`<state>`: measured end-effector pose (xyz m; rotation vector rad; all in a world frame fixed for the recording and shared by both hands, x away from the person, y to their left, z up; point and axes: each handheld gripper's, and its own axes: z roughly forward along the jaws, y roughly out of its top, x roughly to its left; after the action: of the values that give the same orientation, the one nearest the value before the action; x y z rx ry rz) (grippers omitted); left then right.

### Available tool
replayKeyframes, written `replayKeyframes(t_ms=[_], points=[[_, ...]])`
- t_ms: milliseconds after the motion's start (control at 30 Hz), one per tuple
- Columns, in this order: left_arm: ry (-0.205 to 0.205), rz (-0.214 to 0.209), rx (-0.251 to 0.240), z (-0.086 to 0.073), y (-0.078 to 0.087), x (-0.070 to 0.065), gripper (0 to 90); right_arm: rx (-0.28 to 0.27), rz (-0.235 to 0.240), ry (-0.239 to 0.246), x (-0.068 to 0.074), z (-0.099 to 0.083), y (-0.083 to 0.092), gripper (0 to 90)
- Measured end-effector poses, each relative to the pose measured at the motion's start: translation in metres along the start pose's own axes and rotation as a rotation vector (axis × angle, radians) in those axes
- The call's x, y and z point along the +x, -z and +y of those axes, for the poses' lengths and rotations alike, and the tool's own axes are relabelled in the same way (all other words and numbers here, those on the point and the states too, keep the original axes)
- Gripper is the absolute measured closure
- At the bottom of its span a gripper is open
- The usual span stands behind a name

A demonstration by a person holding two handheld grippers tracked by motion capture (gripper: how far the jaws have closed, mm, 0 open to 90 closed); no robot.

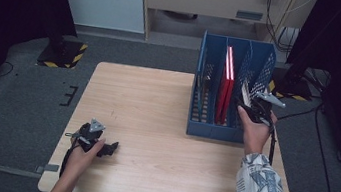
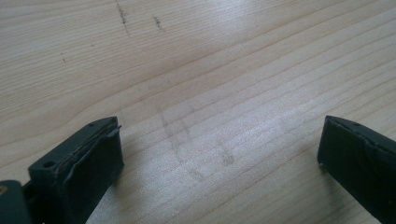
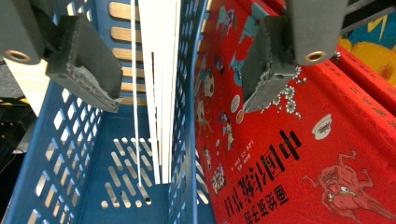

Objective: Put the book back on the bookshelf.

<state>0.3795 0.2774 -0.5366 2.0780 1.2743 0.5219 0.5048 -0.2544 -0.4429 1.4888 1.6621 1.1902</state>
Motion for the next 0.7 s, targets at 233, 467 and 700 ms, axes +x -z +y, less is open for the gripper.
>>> replayKeyframes(t_ms=[233,467,700], points=[[0.000,0.000,0.000,0.000,0.000,0.000,0.0,-0.004,-0.007,0.012,0.001,0.002,0.004,21.8],[0.000,0.000,0.000,0.000,0.000,0.000,0.0,0.006,0.022,0.014,0.002,0.003,0.009,15.1],[0.000,0.000,0.000,0.000,0.000,0.000,0.0,0.001,0.018,0.041,0.002,0.003,0.012,14.6]])
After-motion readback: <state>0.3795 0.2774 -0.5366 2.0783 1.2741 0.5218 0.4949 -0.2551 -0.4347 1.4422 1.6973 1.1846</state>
